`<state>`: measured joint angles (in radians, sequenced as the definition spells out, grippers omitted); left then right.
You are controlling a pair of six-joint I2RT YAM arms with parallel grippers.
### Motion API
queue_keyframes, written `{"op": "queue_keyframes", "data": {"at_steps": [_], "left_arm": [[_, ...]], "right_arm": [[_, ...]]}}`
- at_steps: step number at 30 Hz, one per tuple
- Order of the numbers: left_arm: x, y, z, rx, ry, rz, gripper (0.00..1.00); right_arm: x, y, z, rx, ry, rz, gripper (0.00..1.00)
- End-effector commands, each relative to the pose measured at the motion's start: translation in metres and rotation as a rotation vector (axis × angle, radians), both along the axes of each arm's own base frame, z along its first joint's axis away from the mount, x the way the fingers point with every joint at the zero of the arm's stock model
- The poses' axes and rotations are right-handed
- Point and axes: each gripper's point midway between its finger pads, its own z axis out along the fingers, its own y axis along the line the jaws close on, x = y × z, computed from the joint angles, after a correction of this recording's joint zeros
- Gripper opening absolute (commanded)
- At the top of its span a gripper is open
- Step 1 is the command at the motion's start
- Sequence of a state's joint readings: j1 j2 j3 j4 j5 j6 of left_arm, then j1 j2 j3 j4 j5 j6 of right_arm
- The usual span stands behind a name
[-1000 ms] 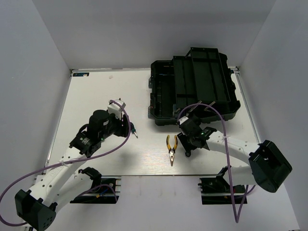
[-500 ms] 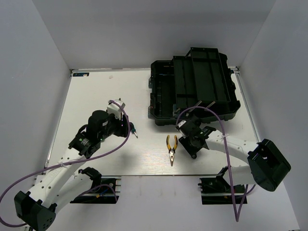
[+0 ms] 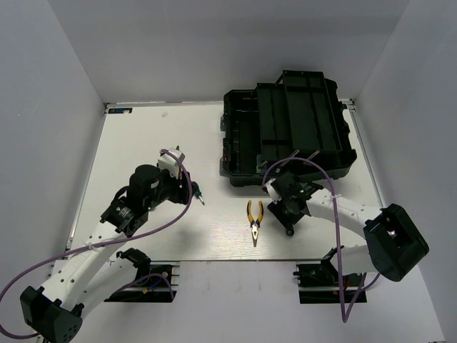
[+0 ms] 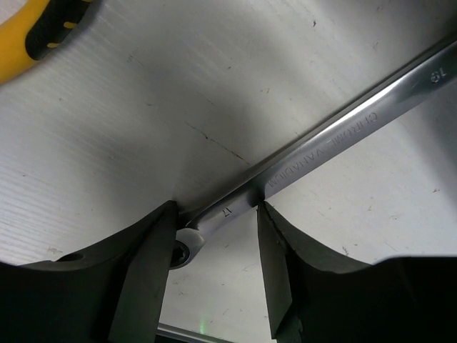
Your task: Sort the tools into containers
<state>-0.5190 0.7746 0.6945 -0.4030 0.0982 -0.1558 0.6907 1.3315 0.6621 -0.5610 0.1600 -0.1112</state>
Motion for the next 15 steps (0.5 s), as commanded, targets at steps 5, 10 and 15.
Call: {"op": "queue_keyframes", "data": {"at_steps": [5,10,15], "left_arm": [[-0.001,-0.001,0.007,-0.018,-0.033,-0.015,0.68],[-0.001,-0.001,0.007,-0.018,-0.033,-0.015,0.68],[-0.001,-0.001,0.01,-0.023,-0.041,-0.015,0.68]], "right_arm": [[-0.014,-0.02,-0.006,-0.076,0.105,0.013,0.54],[-0.013,-0.017,0.001,-0.054,0.117,-0.006,0.54],[-0.016,-0.01,-0.001,-0.044,0.176,-0.023,0.54]]}}
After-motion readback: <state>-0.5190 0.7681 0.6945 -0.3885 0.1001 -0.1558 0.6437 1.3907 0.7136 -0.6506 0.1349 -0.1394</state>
